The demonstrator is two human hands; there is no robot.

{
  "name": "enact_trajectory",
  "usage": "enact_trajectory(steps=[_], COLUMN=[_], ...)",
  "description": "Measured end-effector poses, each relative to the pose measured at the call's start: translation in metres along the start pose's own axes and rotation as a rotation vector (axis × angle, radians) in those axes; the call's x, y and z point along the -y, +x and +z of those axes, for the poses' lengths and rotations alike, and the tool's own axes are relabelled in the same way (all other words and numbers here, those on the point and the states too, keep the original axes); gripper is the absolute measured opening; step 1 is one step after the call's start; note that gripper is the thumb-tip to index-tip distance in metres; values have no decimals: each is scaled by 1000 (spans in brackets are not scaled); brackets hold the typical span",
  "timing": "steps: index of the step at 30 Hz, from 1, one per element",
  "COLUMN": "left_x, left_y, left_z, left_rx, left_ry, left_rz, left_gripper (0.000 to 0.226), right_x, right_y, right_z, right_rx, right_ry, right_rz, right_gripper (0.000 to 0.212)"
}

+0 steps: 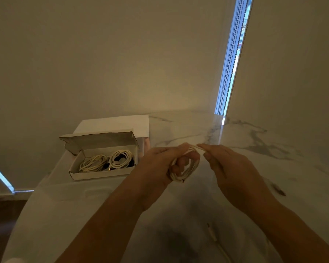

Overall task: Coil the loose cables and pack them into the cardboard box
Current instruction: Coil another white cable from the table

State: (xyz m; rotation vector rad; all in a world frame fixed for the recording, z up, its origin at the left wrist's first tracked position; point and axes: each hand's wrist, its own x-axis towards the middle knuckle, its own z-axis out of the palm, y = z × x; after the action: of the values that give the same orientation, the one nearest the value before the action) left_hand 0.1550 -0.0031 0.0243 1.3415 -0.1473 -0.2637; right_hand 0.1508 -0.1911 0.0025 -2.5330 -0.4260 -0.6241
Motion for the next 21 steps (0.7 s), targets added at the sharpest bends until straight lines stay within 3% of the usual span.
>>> enact_trajectory(steps=[11,21], left_x=[1,-5], left_y=[8,8], left_z=[-5,-6], left_rx=[90,76], left_ry=[-414,-665], left_rz=[-74,19], left_gripper=[37,41], right_x=[3,5], right_y=[0,-3], right_z=[6,10], right_rx=[41,104], right_ry=[72,82], right_rz=[21,30], right_gripper=[47,47])
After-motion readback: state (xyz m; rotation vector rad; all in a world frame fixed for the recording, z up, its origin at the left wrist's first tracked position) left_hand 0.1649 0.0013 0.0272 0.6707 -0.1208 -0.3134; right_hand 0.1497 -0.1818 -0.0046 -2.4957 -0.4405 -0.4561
